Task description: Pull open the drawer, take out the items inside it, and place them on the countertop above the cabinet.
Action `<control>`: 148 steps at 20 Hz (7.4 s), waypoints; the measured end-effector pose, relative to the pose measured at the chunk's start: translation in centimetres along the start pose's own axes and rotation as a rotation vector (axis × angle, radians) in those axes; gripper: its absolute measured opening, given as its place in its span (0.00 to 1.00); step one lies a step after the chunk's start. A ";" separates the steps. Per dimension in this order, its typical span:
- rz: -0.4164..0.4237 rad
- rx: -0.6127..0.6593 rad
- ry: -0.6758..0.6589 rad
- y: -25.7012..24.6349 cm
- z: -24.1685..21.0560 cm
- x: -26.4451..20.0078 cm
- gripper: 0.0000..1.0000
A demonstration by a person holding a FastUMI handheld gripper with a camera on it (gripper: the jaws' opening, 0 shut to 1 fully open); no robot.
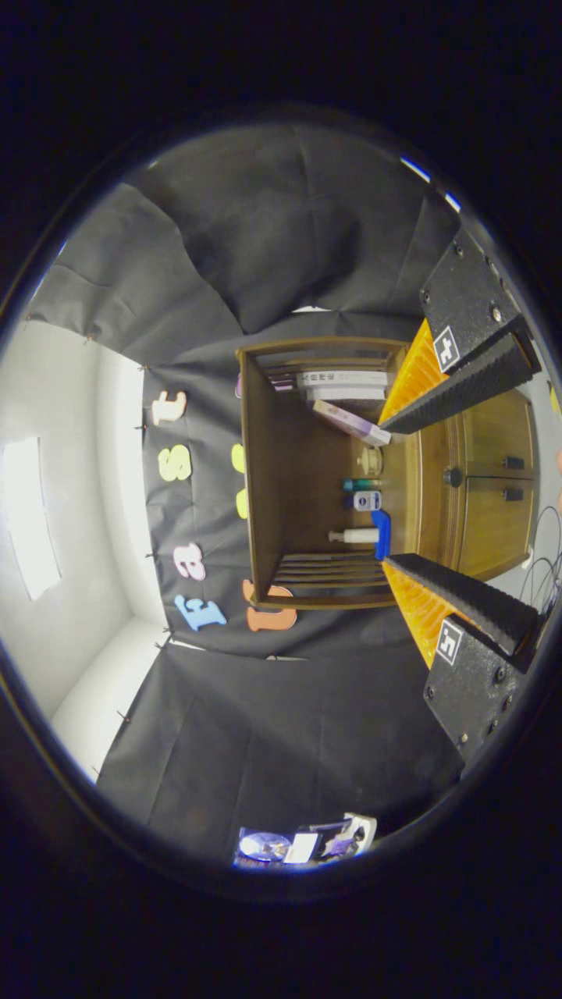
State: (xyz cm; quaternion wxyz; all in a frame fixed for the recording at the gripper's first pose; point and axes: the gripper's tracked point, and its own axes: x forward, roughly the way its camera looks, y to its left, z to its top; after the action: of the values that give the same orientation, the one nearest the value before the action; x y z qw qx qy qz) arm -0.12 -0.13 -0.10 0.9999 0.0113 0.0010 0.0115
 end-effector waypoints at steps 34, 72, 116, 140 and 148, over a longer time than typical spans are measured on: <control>-0.119 0.033 0.276 -3.8 -21.1 21.1 0.94; -0.124 0.044 0.386 -4.8 -25.9 11.4 0.33; 0.115 0.005 0.511 -0.9 -14.7 5.3 0.85; 0.030 0.004 1.317 -2.4 -27.0 15.9 0.85; -0.021 -0.018 1.449 -2.4 -29.5 15.1 0.78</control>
State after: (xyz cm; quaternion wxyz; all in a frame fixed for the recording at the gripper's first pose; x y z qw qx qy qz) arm 14.93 -1.54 -29.68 0.7483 -0.0074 0.6633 0.0063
